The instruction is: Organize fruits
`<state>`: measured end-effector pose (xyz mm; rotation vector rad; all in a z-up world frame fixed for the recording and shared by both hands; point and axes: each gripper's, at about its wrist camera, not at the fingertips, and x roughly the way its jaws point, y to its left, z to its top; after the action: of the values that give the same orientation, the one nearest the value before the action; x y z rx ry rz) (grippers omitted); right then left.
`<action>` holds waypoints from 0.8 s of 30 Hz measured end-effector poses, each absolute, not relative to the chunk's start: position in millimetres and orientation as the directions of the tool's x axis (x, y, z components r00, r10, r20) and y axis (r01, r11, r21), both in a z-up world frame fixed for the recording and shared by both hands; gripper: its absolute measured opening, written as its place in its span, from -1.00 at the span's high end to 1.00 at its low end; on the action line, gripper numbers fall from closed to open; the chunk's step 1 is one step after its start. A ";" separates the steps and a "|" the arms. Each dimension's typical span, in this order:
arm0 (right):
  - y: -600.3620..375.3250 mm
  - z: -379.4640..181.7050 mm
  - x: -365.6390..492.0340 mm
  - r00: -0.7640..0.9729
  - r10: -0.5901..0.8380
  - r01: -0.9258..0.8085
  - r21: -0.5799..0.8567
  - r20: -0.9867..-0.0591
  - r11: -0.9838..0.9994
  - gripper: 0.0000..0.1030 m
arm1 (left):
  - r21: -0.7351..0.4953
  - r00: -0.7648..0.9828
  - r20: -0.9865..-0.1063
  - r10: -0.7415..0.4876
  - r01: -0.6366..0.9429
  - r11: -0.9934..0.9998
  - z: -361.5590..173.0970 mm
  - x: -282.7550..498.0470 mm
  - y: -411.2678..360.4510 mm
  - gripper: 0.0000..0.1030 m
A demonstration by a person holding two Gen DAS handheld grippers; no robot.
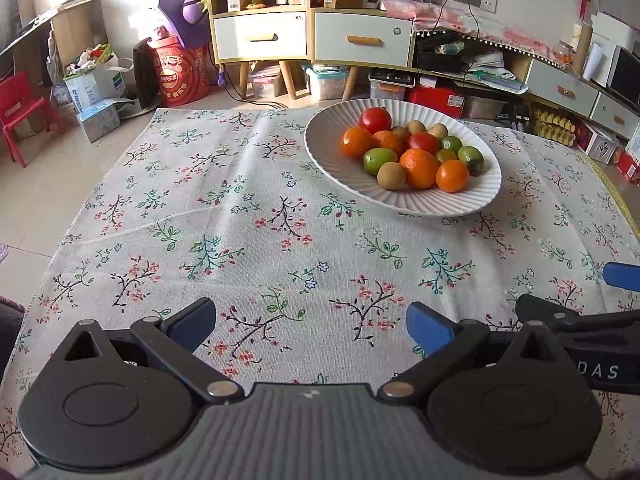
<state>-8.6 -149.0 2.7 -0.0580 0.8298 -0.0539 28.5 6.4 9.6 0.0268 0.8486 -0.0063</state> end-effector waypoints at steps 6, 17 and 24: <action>-148.2 6.7 -9.3 0.688 -0.077 0.034 -0.074 -0.722 0.997 -0.99 | 0.033 0.663 -0.748 0.009 0.023 0.999 9.5 27.0 2.9 -0.84; -149.5 8.6 -8.8 0.688 -0.075 0.036 -0.069 -0.722 0.997 -0.99 | 0.021 0.652 -0.758 -0.001 0.026 0.999 8.7 29.2 2.2 -0.84; -151.0 13.9 -9.0 0.704 -0.077 0.048 -0.061 -0.706 0.997 -0.99 | 0.014 0.660 -0.752 -0.007 0.026 1.000 13.5 26.2 2.4 -0.84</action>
<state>-9.0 -151.0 13.9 -0.0388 0.7864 -0.0694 26.2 2.4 13.5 0.0240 0.8504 -0.0183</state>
